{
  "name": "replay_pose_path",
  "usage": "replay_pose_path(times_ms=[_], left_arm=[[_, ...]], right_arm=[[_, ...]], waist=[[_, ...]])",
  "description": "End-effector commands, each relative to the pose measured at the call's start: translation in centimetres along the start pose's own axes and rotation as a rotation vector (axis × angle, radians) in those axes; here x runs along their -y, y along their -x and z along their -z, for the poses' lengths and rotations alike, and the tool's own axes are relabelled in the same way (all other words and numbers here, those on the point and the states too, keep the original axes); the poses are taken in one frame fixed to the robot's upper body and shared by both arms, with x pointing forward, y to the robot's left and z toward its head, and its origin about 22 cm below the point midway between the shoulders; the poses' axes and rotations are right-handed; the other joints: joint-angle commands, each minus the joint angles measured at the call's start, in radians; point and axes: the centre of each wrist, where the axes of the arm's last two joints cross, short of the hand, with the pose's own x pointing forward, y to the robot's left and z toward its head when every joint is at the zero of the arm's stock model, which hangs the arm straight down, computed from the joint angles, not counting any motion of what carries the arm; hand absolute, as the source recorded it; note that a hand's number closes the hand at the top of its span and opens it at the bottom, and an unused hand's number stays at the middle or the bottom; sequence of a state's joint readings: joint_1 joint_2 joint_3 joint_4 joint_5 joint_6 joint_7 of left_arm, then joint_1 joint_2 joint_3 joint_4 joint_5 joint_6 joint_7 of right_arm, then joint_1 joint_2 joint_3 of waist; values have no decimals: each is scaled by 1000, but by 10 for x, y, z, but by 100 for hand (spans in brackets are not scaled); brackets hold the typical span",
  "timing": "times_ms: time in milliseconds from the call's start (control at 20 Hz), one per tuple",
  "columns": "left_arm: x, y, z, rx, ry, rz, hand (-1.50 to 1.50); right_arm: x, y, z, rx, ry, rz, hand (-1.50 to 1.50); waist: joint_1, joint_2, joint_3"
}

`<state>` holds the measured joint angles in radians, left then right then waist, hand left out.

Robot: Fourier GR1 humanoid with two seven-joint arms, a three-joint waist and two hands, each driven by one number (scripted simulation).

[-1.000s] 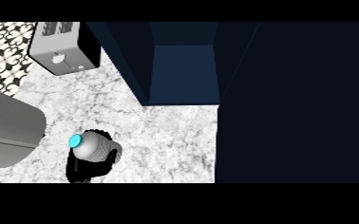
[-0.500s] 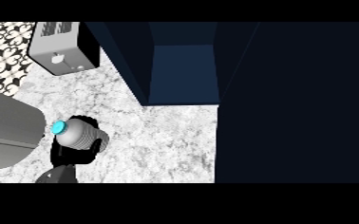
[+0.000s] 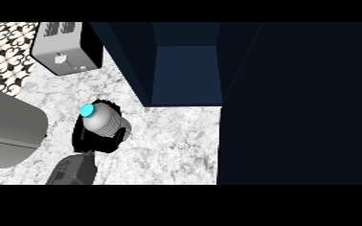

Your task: Pick up the bottled water, place it into the cabinet and close the cabinet

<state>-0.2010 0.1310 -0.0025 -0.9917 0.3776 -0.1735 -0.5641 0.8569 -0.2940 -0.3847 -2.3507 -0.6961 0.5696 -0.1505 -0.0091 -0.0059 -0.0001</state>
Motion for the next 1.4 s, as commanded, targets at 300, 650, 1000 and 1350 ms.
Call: replay_pose_path(times_ms=[300,650,1000,1350], left_arm=[[96,-30,46,10,32,51,150],[144,-30,54,41,26,103,150],[168,-40,95,1,-59,228,150],[177,-41,126,-69,-94,301,150]], right_arm=[[-31,-26,14,84,-34,9,-150],[-15,-29,16,70,-41,15,-150],[-22,-35,17,81,-47,29,-150],[0,-32,13,80,-38,56,-150]], waist=[[-3,3,-1],[-13,5,-1],[-24,8,-2],[-26,9,-1]])
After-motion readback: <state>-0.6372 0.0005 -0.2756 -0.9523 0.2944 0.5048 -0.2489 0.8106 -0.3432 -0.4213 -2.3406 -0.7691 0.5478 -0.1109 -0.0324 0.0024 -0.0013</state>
